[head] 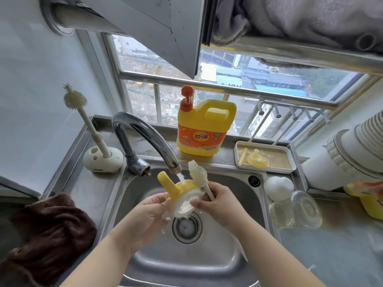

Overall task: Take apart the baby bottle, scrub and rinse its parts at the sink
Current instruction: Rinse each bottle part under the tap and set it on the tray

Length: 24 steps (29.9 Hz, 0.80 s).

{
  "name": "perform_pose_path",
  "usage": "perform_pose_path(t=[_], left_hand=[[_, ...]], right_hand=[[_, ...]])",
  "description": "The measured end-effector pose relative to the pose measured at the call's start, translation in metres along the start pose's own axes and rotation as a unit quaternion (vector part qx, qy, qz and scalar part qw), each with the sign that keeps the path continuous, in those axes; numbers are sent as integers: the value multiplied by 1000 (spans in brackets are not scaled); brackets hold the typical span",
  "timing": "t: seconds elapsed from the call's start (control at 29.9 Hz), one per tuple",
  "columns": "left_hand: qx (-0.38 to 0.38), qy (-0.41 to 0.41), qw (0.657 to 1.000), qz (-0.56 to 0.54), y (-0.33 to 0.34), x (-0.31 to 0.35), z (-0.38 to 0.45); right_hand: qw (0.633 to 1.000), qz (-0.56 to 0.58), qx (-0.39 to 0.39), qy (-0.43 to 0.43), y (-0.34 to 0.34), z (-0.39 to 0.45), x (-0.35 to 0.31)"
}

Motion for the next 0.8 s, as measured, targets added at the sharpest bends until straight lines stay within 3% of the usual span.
perform_pose_path(t=[0.07,0.13,0.2,0.27,0.33,0.43,0.57,0.67,0.8], left_hand=[[7,-3,1000,-5,2,1,-2],[59,7,997,53,-2,1,-1],[143,52,980,129,-12,8,-1],[177,129,955,201,-14,24,-5],[130,188,908,351,-4,35,-5],[36,186,831,523,19,30,5],[36,158,879,448,17,25,18],[83,177,879,435,2,27,23],[85,200,888,404,7,26,23]], right_hand=[[1000,-11,4,-1,0,1,-3],[998,-53,24,-11,-6,2,-6],[991,-118,47,-41,-13,2,-8],[982,-168,47,-66,-16,1,-9],[975,-203,36,-78,-14,0,-10],[973,-209,19,-100,-7,-3,-14],[977,-192,24,-92,-11,-4,-16],[975,-202,40,-81,-21,-7,-15],[936,-318,35,-149,-10,-17,-23]])
Point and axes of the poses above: each hand's wrist, its own z-axis towards the middle knuckle, its own y-axis out of the palm, x = y × z, the point moved 6 cm from there along z, towards the middle knuckle, and after that the axes turned 8 degrees about x, right-handed, at the moved point
